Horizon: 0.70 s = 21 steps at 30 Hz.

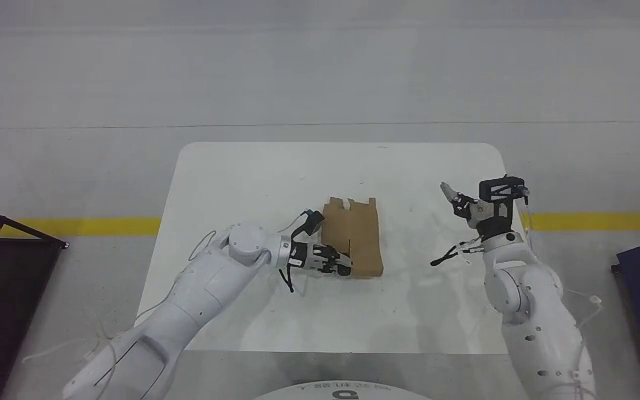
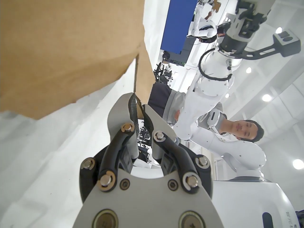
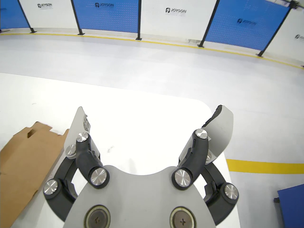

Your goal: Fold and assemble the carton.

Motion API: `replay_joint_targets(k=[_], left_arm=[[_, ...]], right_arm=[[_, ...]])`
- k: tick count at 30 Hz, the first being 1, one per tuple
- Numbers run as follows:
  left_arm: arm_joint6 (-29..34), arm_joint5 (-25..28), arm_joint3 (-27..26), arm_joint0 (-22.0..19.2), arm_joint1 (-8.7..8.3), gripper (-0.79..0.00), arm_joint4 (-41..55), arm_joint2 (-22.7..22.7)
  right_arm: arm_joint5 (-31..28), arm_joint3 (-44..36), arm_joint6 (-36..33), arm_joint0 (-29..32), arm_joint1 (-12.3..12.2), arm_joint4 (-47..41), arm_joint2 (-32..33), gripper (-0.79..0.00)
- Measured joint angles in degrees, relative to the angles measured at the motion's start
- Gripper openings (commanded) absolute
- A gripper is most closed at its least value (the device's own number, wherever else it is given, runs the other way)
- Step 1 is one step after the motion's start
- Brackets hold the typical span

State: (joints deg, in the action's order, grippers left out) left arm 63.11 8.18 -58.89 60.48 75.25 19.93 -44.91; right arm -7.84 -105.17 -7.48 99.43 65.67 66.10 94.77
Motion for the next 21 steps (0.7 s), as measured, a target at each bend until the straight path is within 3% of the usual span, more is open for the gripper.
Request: replay_joint_targets(k=[8, 12, 14, 15, 16, 21], left_arm=[[0.66, 0.35, -0.02, -0.01, -0.08, -0.785, 0.67, -0.35], [0.04, 0.44, -0.13, -0.24, -0.13, -0.785, 0.0, -0.44], [-0.6, 0.4, -0.28, -0.3, -0.24, -0.428, -0.63, -0.66], [-0.94, 0.29, -0.37, -0.3, -0.31, -0.099, -0.96, -0.8], [-1.29, 0.11, -0.55, -0.35, -0.42, 0.0, -1.64, -0.87], [-2.68, -1.59, -4.17, 0.77, -1.5, 0.0, -6.44, -1.83]], right_arm=[[-13.21, -1.55, -21.95, 2.38, -1.0, -20.83, 5.42, 0.0], [-16.37, -2.15, -31.76, 3.51, -1.44, -34.05, 7.22, 0.0], [-17.42, -2.79, -34.45, 3.82, -1.72, -37.23, 8.62, 0.0], [-17.48, -2.85, -34.63, 3.83, -1.74, -37.1, 8.75, 0.0], [-17.47, -2.86, -34.61, 3.83, -1.74, -36.81, 8.75, 0.0], [-17.4, -2.82, -34.44, 3.8, -1.72, -36.55, 8.66, 0.0]])
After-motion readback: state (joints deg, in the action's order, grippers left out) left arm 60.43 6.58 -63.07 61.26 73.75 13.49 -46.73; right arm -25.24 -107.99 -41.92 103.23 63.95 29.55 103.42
